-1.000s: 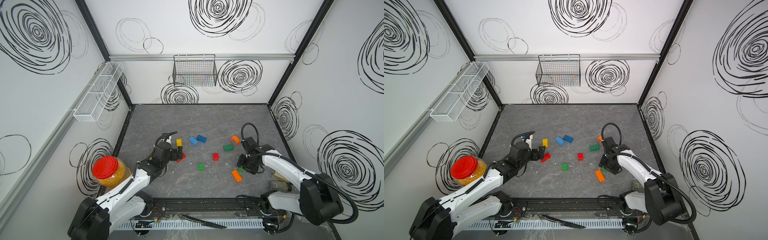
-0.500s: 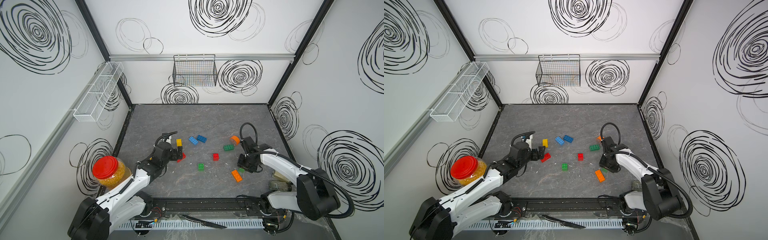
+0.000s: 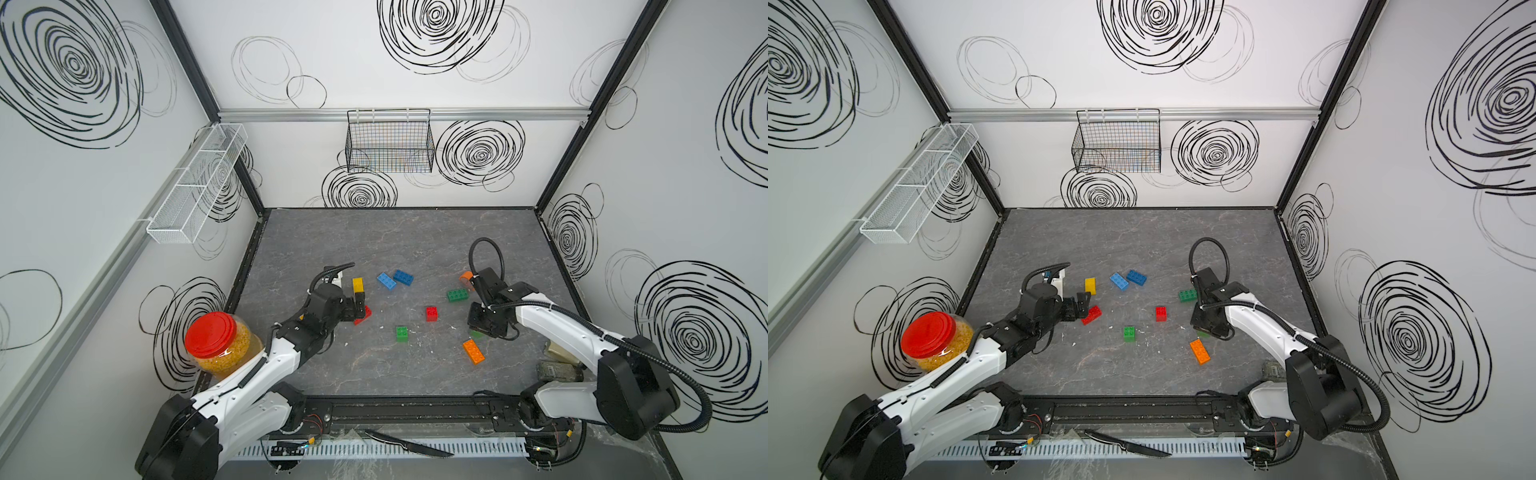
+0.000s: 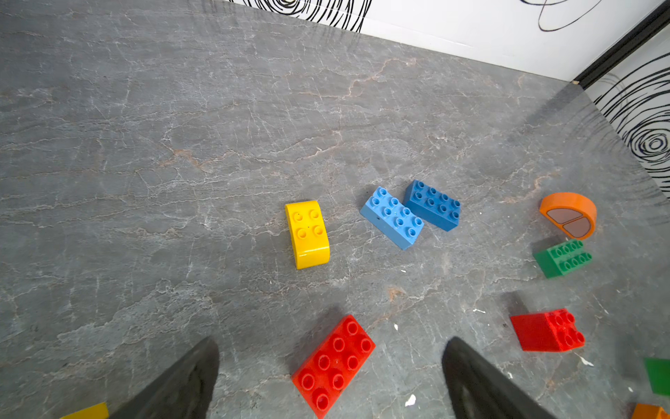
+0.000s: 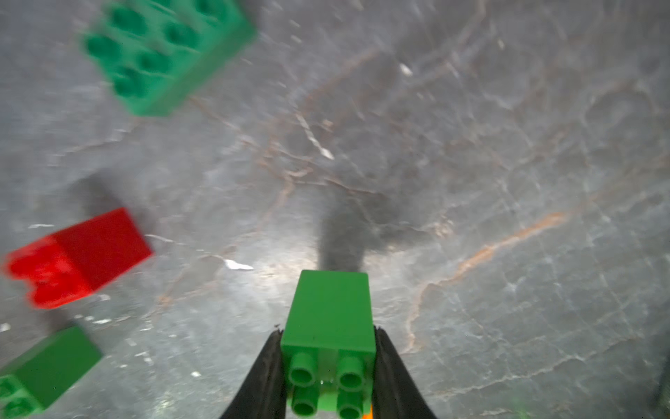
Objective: Assemble an ice cream with lego
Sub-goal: Pick up the lego brick from the center of the board.
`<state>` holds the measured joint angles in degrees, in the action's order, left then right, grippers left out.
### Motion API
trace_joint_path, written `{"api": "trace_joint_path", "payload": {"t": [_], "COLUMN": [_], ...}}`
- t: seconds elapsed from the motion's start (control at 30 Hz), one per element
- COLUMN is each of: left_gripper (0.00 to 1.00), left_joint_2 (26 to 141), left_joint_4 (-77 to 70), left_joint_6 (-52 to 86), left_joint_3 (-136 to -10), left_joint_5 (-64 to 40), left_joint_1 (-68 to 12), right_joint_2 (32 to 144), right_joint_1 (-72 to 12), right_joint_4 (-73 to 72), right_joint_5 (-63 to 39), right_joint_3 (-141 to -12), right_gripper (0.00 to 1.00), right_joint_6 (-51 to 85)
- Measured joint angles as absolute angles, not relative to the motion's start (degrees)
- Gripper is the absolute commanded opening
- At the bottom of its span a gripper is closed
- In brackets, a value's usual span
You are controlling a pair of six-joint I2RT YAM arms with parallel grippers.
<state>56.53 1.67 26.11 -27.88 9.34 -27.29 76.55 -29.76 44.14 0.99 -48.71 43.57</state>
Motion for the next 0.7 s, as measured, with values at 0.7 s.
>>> {"api": "trace_joint_path", "payload": {"t": [0.7], "left_gripper": [0.99], "left_joint_2": [51.7], "left_joint_4": [4.2], "left_joint_6": [29.9], "left_joint_3": [-26.5], "left_joint_5": [0.0], "left_joint_1": [-19.5], "right_joint_2": [96.7], "right_joint_1": [-43.2], "right_joint_4": [46.7], "right_joint_5": [1.2], "right_joint_3": [-72.8], "right_gripper": [0.25], "right_joint_6": [38.2]}}
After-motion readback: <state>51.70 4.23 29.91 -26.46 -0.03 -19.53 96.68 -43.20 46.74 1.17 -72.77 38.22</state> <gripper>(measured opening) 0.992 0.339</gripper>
